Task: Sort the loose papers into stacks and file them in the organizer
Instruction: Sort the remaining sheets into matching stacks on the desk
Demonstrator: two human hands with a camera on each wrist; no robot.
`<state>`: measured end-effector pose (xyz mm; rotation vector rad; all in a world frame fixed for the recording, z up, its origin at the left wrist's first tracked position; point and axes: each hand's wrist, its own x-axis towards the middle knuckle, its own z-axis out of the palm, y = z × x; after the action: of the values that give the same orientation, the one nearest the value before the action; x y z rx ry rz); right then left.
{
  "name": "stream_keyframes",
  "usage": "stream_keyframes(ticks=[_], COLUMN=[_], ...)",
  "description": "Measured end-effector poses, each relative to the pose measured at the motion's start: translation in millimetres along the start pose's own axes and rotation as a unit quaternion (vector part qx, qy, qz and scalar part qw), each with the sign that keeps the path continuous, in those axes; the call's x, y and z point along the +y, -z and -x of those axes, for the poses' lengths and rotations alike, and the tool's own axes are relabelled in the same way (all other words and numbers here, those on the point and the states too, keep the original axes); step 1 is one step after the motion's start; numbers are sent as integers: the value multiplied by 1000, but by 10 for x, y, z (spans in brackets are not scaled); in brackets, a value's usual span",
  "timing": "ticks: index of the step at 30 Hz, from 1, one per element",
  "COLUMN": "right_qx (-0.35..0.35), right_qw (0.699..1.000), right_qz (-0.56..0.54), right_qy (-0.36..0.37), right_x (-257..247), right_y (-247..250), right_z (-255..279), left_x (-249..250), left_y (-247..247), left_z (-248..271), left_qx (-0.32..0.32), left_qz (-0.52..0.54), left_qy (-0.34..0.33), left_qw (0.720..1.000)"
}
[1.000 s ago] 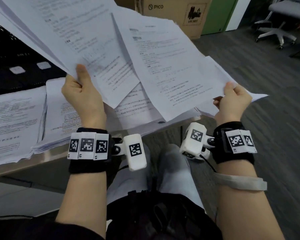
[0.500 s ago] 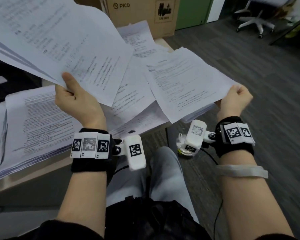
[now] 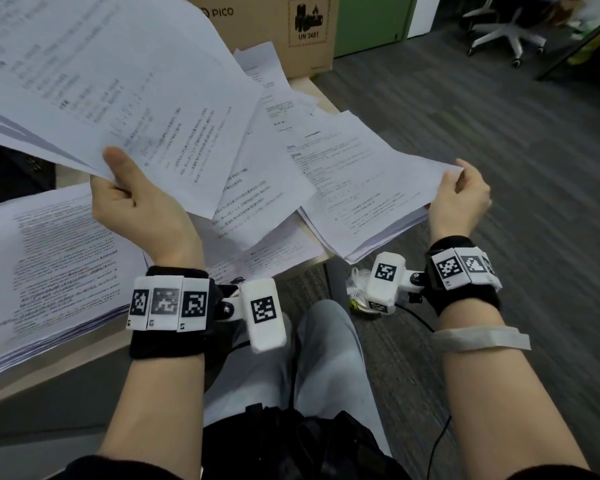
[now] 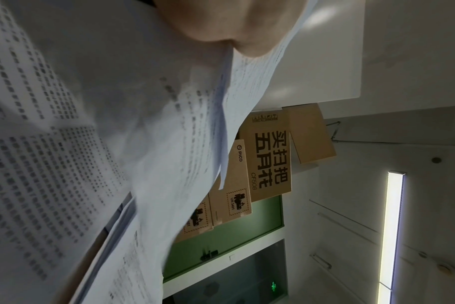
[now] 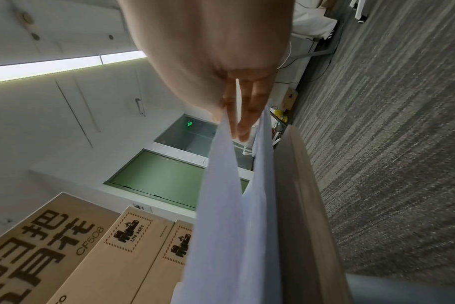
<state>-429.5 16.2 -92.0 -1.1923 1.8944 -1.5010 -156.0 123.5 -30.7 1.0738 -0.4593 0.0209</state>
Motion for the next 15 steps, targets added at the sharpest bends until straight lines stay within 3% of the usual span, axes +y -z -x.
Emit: stream_keyframes(ticks=[6,11,15], right_qx=[-7,14,1], right_qw=[1000,999,999], right_qz=[-23,25,-28], right_qy=[-17,20,34], right_x=[36,24,-153], right_y=[9,45,86], right_z=[70,164,385], left_x=[48,161,174], left_y=[1,22,77], left_z=[-30,75,99], left_qx=[21,-25,-70], left_qz=[20,11,22], left_qy=[-37,21,88], left_qw=[999,999,993])
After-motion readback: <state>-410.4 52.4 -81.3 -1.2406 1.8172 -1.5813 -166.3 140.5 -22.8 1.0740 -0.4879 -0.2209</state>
